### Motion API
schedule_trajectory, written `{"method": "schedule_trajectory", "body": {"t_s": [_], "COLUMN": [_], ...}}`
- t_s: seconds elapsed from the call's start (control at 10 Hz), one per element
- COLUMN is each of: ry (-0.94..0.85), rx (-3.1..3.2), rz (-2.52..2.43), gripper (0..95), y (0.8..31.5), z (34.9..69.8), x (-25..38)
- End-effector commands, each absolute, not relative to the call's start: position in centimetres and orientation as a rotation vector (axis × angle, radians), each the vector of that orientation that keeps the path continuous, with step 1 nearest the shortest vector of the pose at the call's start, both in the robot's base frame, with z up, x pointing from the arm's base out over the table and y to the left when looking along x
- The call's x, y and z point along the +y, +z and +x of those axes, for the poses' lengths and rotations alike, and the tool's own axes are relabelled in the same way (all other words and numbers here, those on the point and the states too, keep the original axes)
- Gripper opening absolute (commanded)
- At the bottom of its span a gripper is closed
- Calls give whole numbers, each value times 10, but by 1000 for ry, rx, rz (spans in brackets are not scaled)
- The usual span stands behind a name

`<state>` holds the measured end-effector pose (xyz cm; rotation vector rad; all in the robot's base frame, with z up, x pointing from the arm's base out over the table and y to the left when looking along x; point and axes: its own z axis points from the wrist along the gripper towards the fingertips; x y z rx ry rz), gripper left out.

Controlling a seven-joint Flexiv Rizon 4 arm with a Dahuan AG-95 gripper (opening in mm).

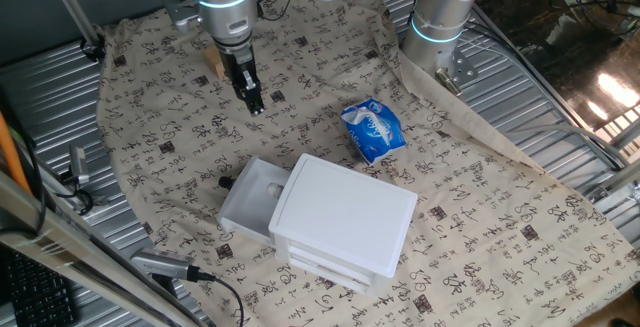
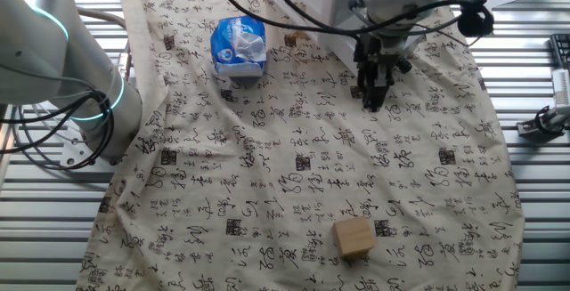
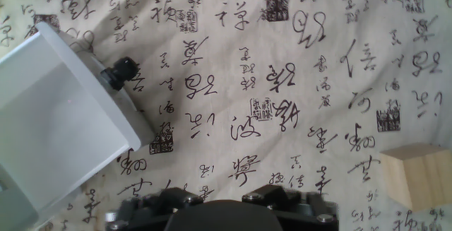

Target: Put things in the drawer

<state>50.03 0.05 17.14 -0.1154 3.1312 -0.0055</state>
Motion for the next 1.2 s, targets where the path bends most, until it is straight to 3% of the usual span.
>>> {"method": "schedule_trajectory", "body": {"t_s": [0.1, 1.2], "ry": [-17, -6], "rx": [3097, 3107], "rz": [-336, -234], "gripper": [0, 0], "y": [174, 182], "z": [501, 503], "x": [2, 3]}}
